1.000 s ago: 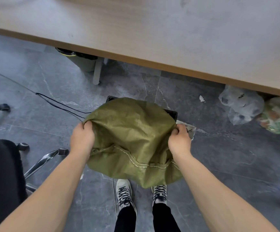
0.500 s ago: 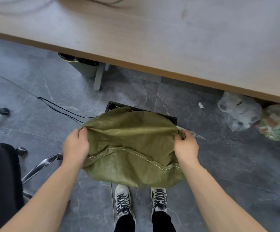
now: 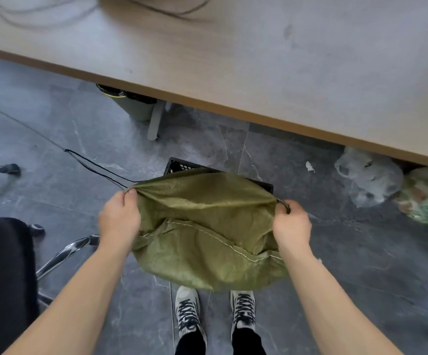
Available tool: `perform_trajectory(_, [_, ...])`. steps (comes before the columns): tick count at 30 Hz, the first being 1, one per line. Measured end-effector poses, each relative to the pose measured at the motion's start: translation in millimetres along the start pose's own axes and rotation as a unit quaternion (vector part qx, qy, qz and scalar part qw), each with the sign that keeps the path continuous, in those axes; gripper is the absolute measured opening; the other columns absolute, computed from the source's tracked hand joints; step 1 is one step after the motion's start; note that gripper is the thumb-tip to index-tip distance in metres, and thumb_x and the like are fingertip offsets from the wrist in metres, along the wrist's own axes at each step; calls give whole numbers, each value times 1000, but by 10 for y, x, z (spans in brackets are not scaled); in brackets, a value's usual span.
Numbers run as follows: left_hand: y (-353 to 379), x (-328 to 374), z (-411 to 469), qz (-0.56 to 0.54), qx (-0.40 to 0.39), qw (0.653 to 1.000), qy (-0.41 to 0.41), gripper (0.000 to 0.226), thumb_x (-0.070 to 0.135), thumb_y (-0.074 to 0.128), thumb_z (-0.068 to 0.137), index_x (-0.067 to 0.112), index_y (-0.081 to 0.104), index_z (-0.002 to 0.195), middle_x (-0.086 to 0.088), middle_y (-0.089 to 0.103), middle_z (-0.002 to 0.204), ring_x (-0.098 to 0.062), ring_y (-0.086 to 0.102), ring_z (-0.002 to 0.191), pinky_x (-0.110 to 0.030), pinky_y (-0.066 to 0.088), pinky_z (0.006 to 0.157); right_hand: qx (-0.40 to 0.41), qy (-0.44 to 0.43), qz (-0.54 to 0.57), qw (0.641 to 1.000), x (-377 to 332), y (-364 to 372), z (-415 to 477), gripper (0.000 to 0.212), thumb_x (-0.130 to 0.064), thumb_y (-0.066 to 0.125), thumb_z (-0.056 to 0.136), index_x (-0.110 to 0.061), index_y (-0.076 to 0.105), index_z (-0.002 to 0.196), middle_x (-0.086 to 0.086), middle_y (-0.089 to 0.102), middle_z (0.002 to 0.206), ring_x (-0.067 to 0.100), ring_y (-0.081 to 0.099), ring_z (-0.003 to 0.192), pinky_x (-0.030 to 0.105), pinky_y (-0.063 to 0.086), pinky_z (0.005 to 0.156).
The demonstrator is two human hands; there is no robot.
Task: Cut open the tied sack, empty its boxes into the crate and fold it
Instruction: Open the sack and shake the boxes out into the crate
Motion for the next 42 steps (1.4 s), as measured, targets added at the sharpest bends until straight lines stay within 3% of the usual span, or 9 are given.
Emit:
perform_trajectory(4, [44,-50,-10,-11,-14,999,-36,49,43,32,95,3,61,93,-21,65,98,-40,57,94,-48,48,87,-26,8,-22,999,24,115,-84,26,-15,40,100,-7,63,109,11,63,93,32,57,89,34,44,76])
perform_trajectory(8, [31,58,8,-34,4,999,-21,42,37,37,99,6,52,76,-8,56,76,-33,51,81,-41,39,74,3,-9,-4,1000,-88,21,-64,23,-15,41,101,-7,62,107,6,57,85,28,53,84,31,38,74])
perform_trajectory(12, [62,-24,-39,-13,-20,999,-45,39,34,36,98,4,59,87,-21,64,96,-41,57,95,-47,48,88,-38,-15,-53,998,-123,98,-77,25,-13,40,100,-2,62,107,8,57,83,32,56,83,35,46,75])
perform_trajectory(16, [5,57,-15,-29,13,999,-13,40,31,36,100,2,53,79,-22,59,88,-37,54,86,-43,42,78,-11,-10,-30,999,-145,44,-42,23,-14,41,100,-7,62,105,3,56,78,28,53,79,30,37,70])
perform_trajectory(20, [118,50,-96,-15,-29,999,-17,43,36,36,96,2,62,90,-23,64,98,-40,58,96,-47,47,88,-65,4,-68,996,-104,164,-142,23,-17,38,100,-8,60,103,5,56,79,36,62,89,38,48,75])
perform_trajectory(23, [100,98,-81,-32,-6,999,-8,41,34,37,100,1,58,87,-16,60,88,-34,53,88,-41,40,77,-12,12,-7,1000,-110,59,-99,26,-17,40,101,-10,62,113,7,59,90,30,57,88,32,42,76])
perform_trajectory(26, [133,45,-107,-19,-12,1000,-21,42,34,36,101,1,63,99,-21,64,101,-37,55,95,-41,42,81,-51,21,-41,998,-67,133,-169,24,-14,37,100,-7,59,106,6,56,83,34,57,93,31,37,73])
perform_trajectory(30, [76,113,-118,-37,13,999,4,40,33,37,101,6,51,75,-10,54,76,-31,48,80,-37,33,71,-8,8,-7,1000,-118,14,-148,23,-15,40,100,-13,62,107,5,57,88,27,53,86,29,36,75])
perform_trajectory(42, [36,89,-159,-43,4,999,-7,39,35,37,99,6,54,78,-14,58,81,-35,54,84,-40,40,74,-32,-29,-19,999,-281,59,-223,19,-15,40,99,-10,57,93,4,56,77,35,60,87,38,46,76])
Point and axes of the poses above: each hand's wrist, its own z-axis towards the middle knuckle, its own y-axis out of the palm, x = y × z, the point moved 7 cm from there along z, towards the middle knuckle
